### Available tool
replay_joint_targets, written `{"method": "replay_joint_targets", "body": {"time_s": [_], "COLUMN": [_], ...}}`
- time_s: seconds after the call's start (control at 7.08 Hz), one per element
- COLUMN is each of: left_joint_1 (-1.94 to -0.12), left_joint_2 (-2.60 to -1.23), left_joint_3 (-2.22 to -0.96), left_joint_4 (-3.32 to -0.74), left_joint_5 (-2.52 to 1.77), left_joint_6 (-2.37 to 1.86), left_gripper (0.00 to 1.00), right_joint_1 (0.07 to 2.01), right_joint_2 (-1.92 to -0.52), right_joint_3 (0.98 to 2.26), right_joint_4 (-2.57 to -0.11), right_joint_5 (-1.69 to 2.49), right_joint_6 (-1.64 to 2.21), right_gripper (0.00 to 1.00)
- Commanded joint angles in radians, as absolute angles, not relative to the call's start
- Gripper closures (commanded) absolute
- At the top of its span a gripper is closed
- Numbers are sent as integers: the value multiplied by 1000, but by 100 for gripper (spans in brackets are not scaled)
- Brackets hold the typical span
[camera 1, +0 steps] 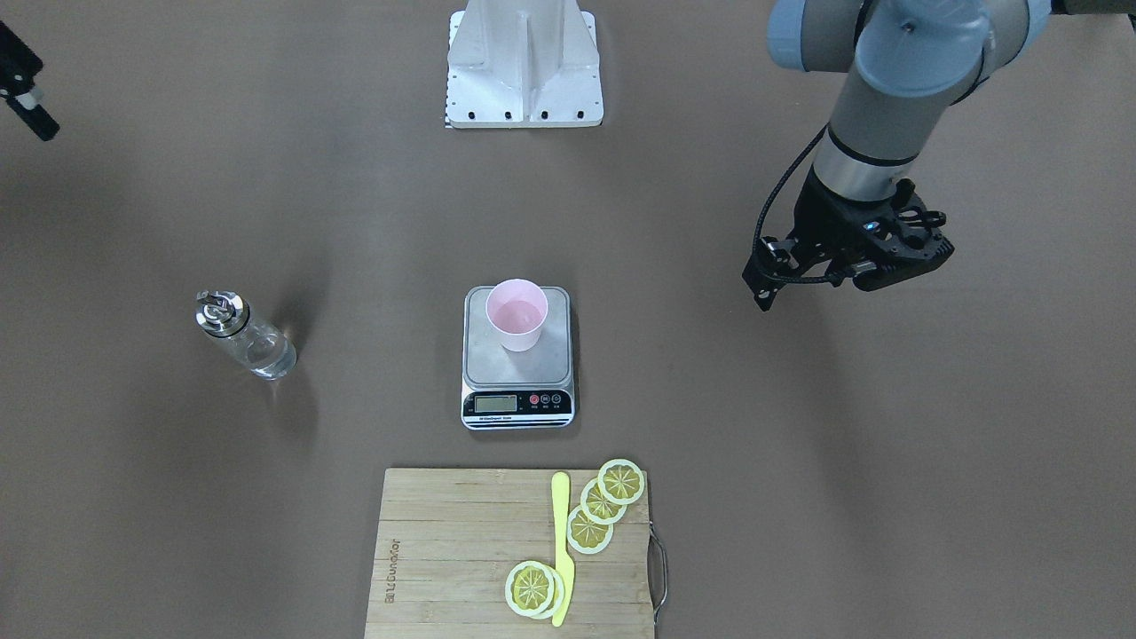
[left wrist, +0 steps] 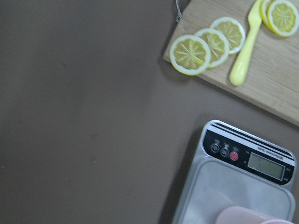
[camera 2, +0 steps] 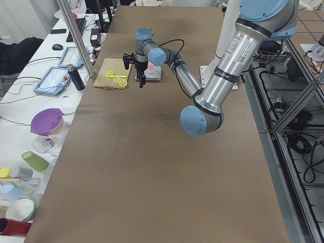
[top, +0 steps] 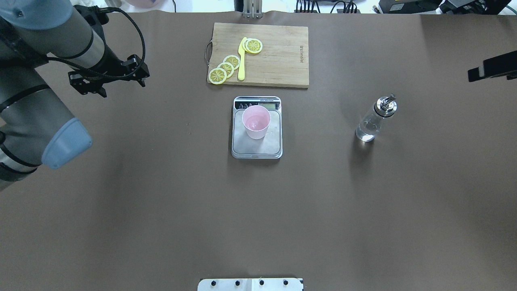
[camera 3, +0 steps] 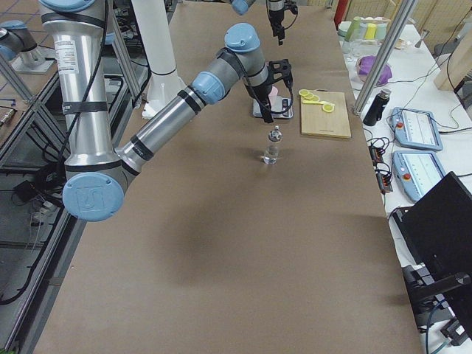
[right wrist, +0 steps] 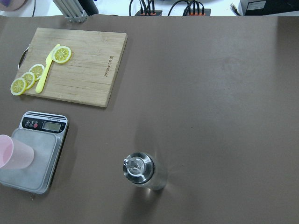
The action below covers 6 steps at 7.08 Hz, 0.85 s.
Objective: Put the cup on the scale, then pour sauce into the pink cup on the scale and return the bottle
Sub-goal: 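Release the cup and withdraw the left gripper while the right arm reaches out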
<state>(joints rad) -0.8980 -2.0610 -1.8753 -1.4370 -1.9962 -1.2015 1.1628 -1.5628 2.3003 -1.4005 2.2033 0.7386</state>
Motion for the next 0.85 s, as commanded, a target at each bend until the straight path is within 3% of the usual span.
{"method": "replay_joint_targets", "body": {"time_s": [0.0,0.28,0.71], "left_joint_1": [-910,-910,-911], "left_joint_2": [-2023,-2016,-2014], "left_joint_3": [-1873,-1859,-1841], "left_joint_4": [-1442,-1446,-1448], "left_joint_5": [-1997,-1997,-1990], "left_joint_6": [-1169,-1167,-1167], "left_gripper": [2,1,1], "right_joint_1": [886,633,454], "right_joint_2": [-1771,-1839,-1774], "right_joint_3": [2312,2260,2116], "right_joint_4": [-1080,-932,-876], "right_joint_5": [1872,1536,1231], "right_joint_6": [917,1050,1103], "right_gripper": [0,0,0]}}
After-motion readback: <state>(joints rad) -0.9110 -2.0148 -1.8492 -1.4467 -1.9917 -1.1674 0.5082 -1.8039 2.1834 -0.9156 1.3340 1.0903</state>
